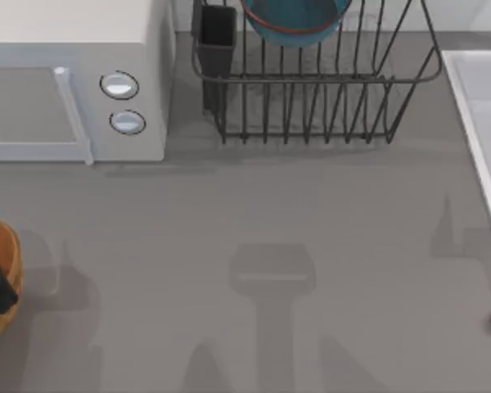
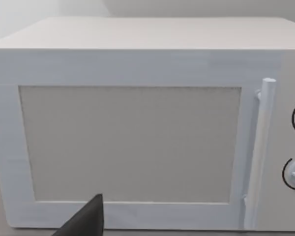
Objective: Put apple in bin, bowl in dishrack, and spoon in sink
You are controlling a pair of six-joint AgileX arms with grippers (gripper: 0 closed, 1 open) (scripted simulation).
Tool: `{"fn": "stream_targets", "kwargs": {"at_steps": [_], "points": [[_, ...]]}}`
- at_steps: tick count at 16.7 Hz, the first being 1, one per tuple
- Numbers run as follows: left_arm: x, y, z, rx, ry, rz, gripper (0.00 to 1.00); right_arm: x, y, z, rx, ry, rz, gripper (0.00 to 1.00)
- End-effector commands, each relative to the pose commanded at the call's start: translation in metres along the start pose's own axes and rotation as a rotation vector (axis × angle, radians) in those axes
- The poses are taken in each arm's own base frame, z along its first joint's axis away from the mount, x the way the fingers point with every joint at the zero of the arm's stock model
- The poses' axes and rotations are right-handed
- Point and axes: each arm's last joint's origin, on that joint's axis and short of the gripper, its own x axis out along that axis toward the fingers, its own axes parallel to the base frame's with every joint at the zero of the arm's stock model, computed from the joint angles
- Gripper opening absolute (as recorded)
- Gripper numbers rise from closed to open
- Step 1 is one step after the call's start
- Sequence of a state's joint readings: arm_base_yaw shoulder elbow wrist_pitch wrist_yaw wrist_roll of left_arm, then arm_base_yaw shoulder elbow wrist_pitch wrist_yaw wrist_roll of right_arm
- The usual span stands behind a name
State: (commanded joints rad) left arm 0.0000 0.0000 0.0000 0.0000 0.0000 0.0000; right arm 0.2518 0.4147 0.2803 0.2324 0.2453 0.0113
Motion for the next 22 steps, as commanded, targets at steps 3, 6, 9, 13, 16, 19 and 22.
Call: {"fn": "stream_targets", "kwargs": {"at_steps": [3,6,9,13,16,19,22], "points": [[0.000,0.000,0.000,0.000,0.000,0.000,1.00,-0.022,-0.017,-0.039,-0.017,0.030,-0.010,1.00],[0.000,0.000,0.000,0.000,0.000,0.000,1.00,-0.031,-0.026,-0.069,-0.026,0.076,-0.011,1.00],[0.000,0.000,0.000,0.000,0.000,0.000,1.00,-0.033,-0.028,-0.079,-0.028,0.097,-0.009,1.00],[0.000,0.000,0.000,0.000,0.000,0.000,1.00,-0.033,-0.028,-0.078,-0.027,0.097,-0.008,1.00],[0.000,0.000,0.000,0.000,0.000,0.000,1.00,-0.032,-0.028,-0.075,-0.057,0.135,-0.006,1.00],[0.000,0.000,0.000,0.000,0.000,0.000,1.00,-0.027,-0.028,-0.066,-0.159,0.282,0.007,1.00],[0.000,0.000,0.000,0.000,0.000,0.000,1.00,-0.015,-0.028,-0.058,-0.303,0.535,0.056,1.00]]}}
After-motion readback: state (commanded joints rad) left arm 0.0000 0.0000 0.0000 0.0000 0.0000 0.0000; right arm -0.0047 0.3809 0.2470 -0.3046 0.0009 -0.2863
